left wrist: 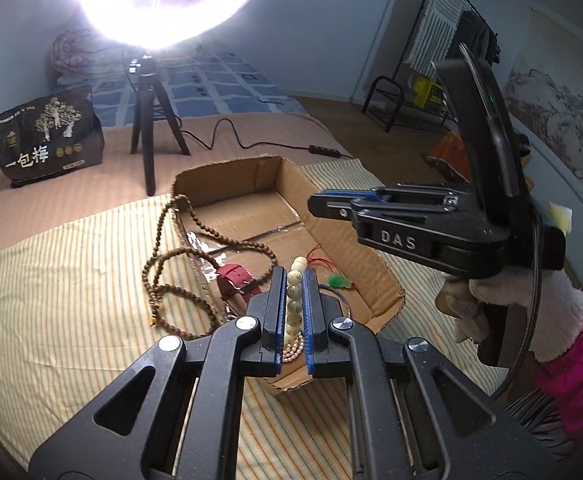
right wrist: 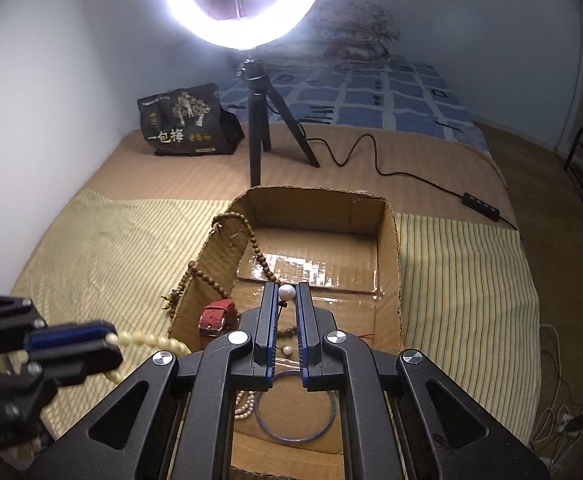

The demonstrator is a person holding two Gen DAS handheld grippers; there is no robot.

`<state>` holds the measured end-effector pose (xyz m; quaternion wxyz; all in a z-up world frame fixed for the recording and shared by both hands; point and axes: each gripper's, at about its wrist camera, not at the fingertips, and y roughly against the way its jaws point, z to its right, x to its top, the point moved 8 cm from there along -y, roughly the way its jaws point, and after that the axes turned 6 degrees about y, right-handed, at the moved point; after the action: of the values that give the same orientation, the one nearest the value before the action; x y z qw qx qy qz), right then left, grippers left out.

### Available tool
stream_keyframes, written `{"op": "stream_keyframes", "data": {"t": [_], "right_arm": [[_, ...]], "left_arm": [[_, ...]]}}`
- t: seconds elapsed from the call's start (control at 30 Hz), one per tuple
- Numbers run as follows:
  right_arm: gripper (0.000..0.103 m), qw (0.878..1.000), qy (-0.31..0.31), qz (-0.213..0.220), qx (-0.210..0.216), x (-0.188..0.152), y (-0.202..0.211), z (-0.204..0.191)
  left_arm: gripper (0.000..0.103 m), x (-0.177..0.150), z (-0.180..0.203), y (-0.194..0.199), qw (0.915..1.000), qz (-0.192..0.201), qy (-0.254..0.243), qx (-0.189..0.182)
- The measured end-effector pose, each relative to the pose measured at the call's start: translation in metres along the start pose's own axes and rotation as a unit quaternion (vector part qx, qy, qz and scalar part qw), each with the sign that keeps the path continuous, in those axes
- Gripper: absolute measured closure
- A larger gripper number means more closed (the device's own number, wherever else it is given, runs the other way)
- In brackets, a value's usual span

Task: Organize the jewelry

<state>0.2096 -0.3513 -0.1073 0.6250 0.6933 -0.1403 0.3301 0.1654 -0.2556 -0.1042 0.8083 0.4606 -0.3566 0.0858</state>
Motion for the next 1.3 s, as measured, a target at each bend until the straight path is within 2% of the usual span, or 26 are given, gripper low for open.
{"op": "stream_keyframes", "data": {"t": [0.6, 0.63, 0.67, 0.77, 0.8, 0.83, 0.9, 0.97, 1.07, 1.13, 1.3], "right_arm": [[0.095, 1.0, -0.014, -0.011, -0.008, -0.004, -0.009, 0.006], [0.086, 1.0, -0.014, -0.011, -0.008, -0.004, -0.009, 0.006], [0.073, 1.0, -0.014, -0.011, -0.01, -0.004, -0.009, 0.006], [0.058, 1.0, -0.015, -0.006, -0.015, -0.003, -0.008, 0.007], [0.057, 1.0, -0.015, -0.004, -0.019, -0.002, -0.007, 0.007], [0.052, 1.0, -0.015, -0.004, -0.023, -0.002, -0.006, 0.007], [0.042, 0.999, -0.014, -0.001, -0.032, -0.001, -0.004, 0.008], [0.034, 0.999, -0.013, 0.002, -0.04, 0.001, -0.002, 0.008], [0.033, 0.999, -0.011, 0.008, -0.047, 0.003, 0.002, 0.007], [0.03, 0.998, -0.008, 0.009, -0.057, 0.004, 0.005, 0.005], [0.027, 0.998, -0.005, 0.013, -0.066, 0.007, 0.011, 0.002]], "left_arm": [[0.098, -0.003, 0.005, -0.007, 1.0, -0.003, -0.008, 0.0], [0.097, -0.003, 0.004, -0.007, 1.0, -0.003, -0.009, 0.002], [0.097, -0.003, 0.004, -0.007, 0.9999, -0.003, -0.01, 0.003], [0.097, -0.004, 0.004, -0.007, 0.9999, -0.007, -0.012, 0.007], [0.089, -0.005, 0.004, -0.007, 0.9998, -0.008, -0.014, 0.009], [0.073, -0.005, 0.003, -0.007, 0.9998, -0.007, -0.015, 0.012], [0.058, -0.005, 0.003, -0.004, 0.9997, 0.001, -0.017, 0.018], [0.058, -0.004, 0.003, -0.001, 0.9996, 0.004, -0.021, 0.02], [0.054, -0.003, 0.002, 0.003, 0.9994, 0.009, -0.024, 0.024], [0.041, -0.003, 0.001, 0.007, 0.9992, 0.015, -0.025, 0.027], [0.038, -0.001, -0.001, 0.014, 0.9989, 0.024, -0.026, 0.031]]}}
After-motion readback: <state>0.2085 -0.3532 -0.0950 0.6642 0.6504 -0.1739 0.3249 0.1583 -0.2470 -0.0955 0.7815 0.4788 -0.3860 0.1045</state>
